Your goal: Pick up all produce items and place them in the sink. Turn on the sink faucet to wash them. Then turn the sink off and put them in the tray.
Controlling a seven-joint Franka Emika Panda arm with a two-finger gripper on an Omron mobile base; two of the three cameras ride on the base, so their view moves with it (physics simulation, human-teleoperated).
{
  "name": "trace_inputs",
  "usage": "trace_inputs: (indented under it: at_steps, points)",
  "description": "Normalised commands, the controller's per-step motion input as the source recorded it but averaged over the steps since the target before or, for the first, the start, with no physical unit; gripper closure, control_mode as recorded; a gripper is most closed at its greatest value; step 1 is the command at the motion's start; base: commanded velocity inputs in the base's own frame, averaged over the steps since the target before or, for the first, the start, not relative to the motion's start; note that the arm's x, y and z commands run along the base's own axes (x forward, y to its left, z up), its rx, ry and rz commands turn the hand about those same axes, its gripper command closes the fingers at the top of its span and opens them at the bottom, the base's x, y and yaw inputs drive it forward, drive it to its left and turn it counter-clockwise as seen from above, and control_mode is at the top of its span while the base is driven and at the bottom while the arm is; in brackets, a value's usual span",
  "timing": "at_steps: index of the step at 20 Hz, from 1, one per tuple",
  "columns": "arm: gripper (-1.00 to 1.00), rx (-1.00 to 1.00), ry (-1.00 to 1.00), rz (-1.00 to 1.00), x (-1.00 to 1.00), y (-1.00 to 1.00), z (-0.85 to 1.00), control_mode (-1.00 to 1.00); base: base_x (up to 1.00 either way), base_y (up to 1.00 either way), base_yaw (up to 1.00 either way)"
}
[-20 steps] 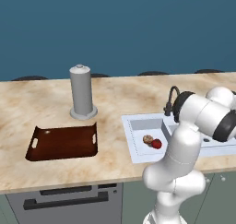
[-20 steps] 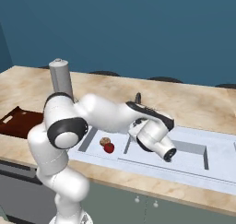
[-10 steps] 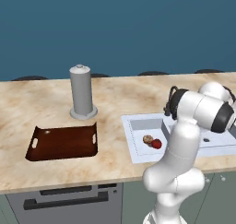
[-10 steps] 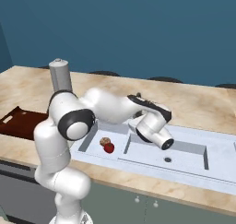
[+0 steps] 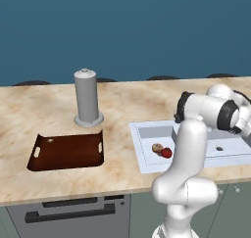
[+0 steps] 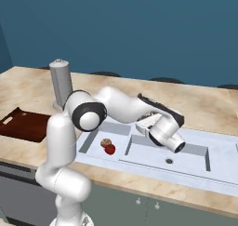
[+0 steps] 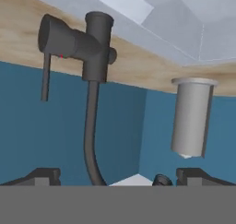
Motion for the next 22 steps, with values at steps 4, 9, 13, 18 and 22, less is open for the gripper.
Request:
trace_inputs:
  at_steps: [4,9,13,18,22]
  points:
    - [-1.00,0.06,0.00,0.00,0.16,0.00,-0.28,-1.00,0.00,0.00,0.00]
    - [-1.00,0.02,0.00,0.00,0.22,0.00,-0.10,-1.00,0.00,0.00,0.00]
    - [-1.00,0.00,0.01,0.00,0.40,0.00,0.00,-1.00,0.00,0.00,0.00]
    - [-1.00,0.00,0.04,0.00,0.48,0.00,-0.01,-1.00,0.00,0.00,0.00]
    - [-1.00,0.00,0.03,0.00,0.44,0.01,-0.07,-1.00,0.00,0.00,0.00]
